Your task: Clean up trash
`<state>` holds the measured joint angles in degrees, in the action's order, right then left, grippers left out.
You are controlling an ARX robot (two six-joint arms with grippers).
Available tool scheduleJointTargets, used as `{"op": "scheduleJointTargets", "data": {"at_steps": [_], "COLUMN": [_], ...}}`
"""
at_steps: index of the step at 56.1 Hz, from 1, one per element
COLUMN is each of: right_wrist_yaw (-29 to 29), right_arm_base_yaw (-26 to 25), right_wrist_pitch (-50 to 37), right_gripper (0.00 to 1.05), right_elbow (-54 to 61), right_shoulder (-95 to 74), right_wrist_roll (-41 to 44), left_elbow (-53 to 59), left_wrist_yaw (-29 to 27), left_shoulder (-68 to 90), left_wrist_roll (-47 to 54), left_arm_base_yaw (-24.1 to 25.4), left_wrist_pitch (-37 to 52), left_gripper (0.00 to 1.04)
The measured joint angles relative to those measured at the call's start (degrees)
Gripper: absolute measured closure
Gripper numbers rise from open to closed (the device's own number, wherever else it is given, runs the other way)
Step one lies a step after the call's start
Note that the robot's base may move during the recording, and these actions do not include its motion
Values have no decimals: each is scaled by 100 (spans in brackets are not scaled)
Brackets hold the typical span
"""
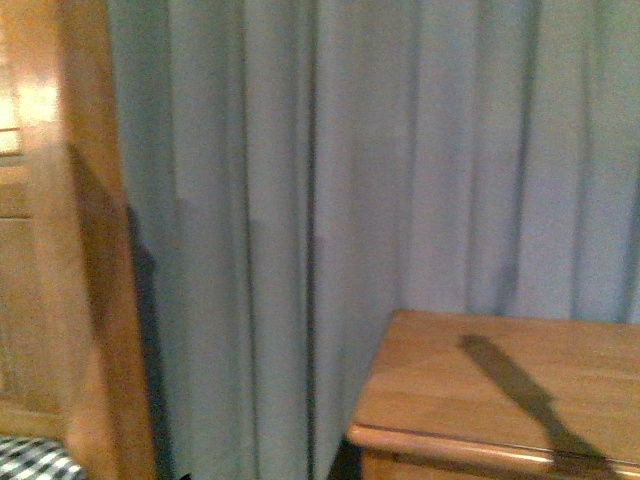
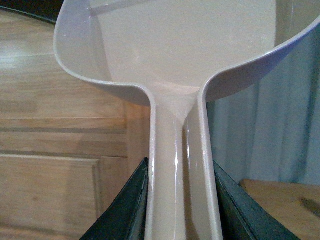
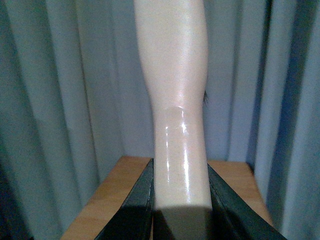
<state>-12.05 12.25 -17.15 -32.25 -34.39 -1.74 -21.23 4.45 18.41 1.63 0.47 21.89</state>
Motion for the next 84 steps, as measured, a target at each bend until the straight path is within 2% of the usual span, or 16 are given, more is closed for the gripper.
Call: {"op": "scheduleJointTargets", "data": {"at_steps": [84], "right_wrist_yaw": [28], "right_arm_base_yaw": [15], "right_wrist_pitch": [2], "right_gripper": [84], "right_elbow": [0], "right_shoulder": [-9], "right_wrist_roll": [2], "left_elbow": [17], "left_wrist_yaw": [-59], "left_shoulder": [-24], "left_wrist_roll": [-4], "left_arm_base_yaw": [4], "left_wrist_pitch": [-15], "left_gripper": [76]}}
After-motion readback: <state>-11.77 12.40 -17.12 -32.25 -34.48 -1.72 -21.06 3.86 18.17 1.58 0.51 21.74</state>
